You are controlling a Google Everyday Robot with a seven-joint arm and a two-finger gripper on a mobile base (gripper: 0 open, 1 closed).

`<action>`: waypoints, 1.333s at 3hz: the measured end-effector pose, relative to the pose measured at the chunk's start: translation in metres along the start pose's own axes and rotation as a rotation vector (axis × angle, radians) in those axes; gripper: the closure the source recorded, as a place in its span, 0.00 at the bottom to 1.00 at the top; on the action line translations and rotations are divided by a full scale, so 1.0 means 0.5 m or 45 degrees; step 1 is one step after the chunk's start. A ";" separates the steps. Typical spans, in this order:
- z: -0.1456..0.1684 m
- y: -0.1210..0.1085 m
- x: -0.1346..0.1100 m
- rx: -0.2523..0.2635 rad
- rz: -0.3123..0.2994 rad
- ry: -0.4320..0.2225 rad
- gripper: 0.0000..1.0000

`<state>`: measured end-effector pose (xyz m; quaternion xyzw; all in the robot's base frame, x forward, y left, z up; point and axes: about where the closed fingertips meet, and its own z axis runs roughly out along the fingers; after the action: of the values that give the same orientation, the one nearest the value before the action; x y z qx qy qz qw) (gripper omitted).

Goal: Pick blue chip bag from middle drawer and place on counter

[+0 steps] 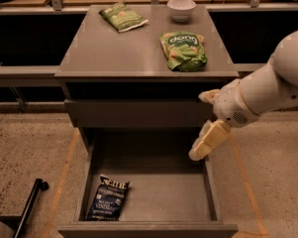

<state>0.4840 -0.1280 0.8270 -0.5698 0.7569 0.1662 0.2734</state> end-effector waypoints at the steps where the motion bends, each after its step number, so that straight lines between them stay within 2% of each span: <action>1: 0.131 0.005 -0.005 -0.070 0.026 -0.074 0.00; 2: 0.131 0.005 -0.005 -0.070 0.026 -0.074 0.00; 3: 0.181 0.018 -0.002 -0.122 0.051 -0.128 0.00; 4: 0.263 0.027 -0.003 -0.199 0.053 -0.172 0.00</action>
Offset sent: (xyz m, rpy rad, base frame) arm 0.0096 0.0350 -0.0429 0.0619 0.0344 0.0228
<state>0.5009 -0.0488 0.7224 -0.5610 0.7332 0.2684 0.2749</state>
